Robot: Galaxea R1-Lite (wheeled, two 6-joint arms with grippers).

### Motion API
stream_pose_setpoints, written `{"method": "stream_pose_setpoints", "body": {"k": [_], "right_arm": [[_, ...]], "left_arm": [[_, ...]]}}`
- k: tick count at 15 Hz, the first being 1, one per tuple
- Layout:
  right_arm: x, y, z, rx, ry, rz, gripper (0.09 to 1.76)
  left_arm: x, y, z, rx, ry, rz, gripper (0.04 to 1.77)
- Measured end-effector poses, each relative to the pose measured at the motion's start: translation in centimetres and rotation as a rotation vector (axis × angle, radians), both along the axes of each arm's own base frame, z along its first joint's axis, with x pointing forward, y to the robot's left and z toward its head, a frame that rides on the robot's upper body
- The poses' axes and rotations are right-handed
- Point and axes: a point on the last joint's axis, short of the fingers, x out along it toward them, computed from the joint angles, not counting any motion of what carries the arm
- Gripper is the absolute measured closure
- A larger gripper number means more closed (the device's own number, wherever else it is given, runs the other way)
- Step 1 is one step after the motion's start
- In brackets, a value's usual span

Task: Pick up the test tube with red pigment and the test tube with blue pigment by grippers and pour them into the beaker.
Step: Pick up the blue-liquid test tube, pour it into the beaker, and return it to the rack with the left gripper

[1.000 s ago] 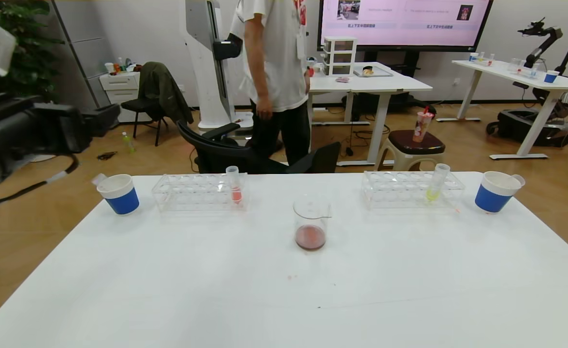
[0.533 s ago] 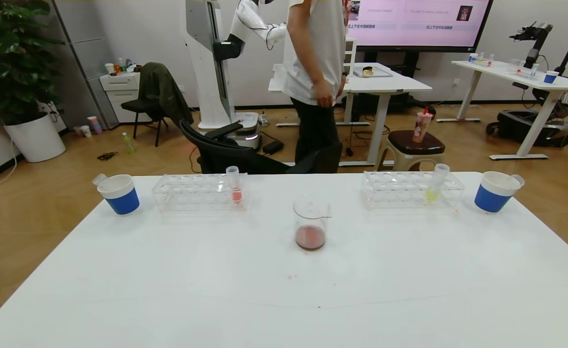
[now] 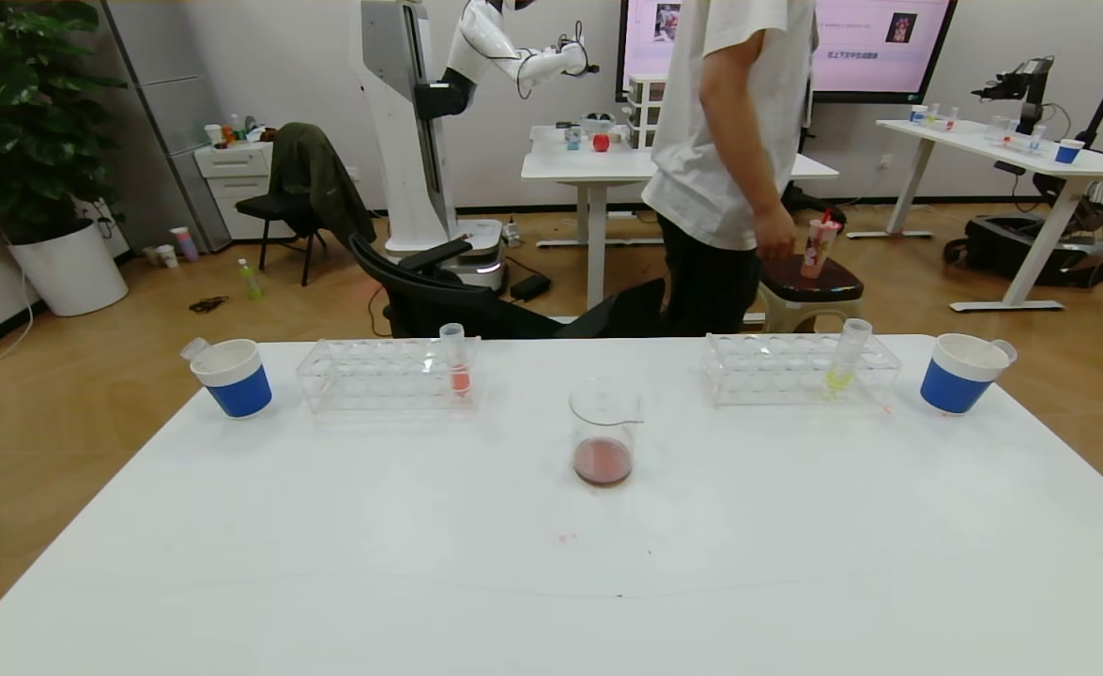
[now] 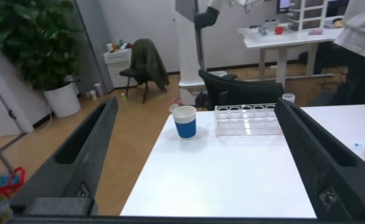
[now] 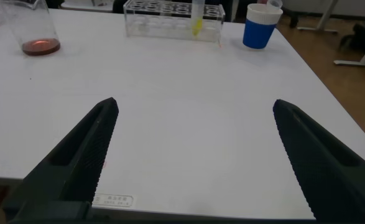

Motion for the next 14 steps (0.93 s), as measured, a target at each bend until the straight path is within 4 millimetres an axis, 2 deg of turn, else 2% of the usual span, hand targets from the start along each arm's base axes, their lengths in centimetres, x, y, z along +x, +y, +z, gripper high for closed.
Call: {"method": "stream_pose_setpoints", "body": {"k": [2,4,10,11,14], "right_arm": [[0.0,0.0,0.0,0.000,0.000,0.000,0.11],[0.0,0.0,0.0,0.000,0.000,0.000,0.11],[0.0,0.0,0.0,0.000,0.000,0.000,0.11],[0.0,0.0,0.0,0.000,0.000,0.000,0.11],[0.0,0.0,0.0,0.000,0.000,0.000,0.11]], "left_arm": [[-1.4,-0.2,-2.2,0.029,-0.041,-0.121,0.06],[-1.7,-0.4,-5.0,0.049,-0.042,-0.197,0.06],[1.4,-0.4,-13.6,-0.039,0.170,-0.216,0.06],[1.7,-0.4,-14.7,-0.061,0.223,-0.196,0.06],[1.9,-0.3,-15.3,-0.073,0.236,-0.183,0.06]]}}
